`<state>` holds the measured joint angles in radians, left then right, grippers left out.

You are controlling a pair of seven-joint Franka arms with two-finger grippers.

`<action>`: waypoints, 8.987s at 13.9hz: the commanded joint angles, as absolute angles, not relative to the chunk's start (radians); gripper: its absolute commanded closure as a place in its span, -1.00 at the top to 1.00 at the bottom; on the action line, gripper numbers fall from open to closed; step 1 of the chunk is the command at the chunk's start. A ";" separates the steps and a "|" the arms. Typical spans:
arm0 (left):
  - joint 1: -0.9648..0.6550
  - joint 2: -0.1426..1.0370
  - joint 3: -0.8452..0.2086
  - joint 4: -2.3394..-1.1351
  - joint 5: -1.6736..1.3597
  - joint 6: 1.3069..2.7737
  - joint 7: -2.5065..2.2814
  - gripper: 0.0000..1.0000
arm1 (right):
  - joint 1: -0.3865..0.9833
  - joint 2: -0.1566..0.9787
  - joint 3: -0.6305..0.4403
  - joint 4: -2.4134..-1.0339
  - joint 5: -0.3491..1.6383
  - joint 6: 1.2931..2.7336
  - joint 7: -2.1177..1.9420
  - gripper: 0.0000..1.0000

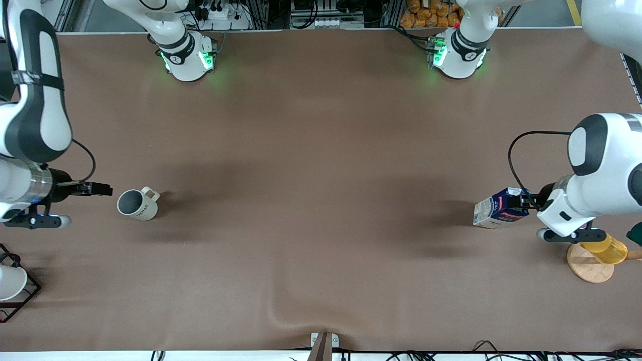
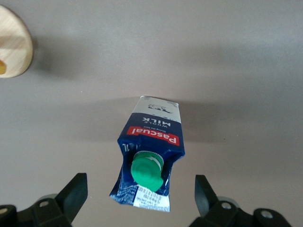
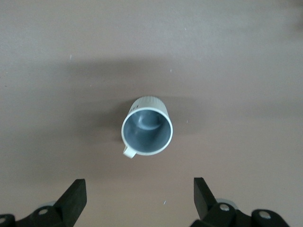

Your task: Place milk next to cup

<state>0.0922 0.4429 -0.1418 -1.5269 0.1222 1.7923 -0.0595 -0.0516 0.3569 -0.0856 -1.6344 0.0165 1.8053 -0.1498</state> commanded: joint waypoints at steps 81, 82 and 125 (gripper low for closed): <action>-0.601 0.669 -0.257 -1.259 0.052 1.773 -0.894 -0.28 | 0.204 0.437 -0.084 -1.332 0.083 1.468 0.633 1.00; -0.610 0.676 -0.250 -1.259 0.052 1.784 -0.893 -0.28 | 0.187 0.428 -0.084 -1.331 0.046 1.486 0.533 1.00; 0.058 0.132 -0.252 -1.492 0.001 1.608 -0.295 1.00 | 0.035 0.118 -0.080 -1.434 0.067 1.560 0.311 1.00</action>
<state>0.0246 0.2444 -0.2425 -1.3591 0.0077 1.5941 -0.2958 0.0309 0.1098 -0.0768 -1.4611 0.0562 1.5797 0.2905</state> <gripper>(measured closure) 0.000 0.000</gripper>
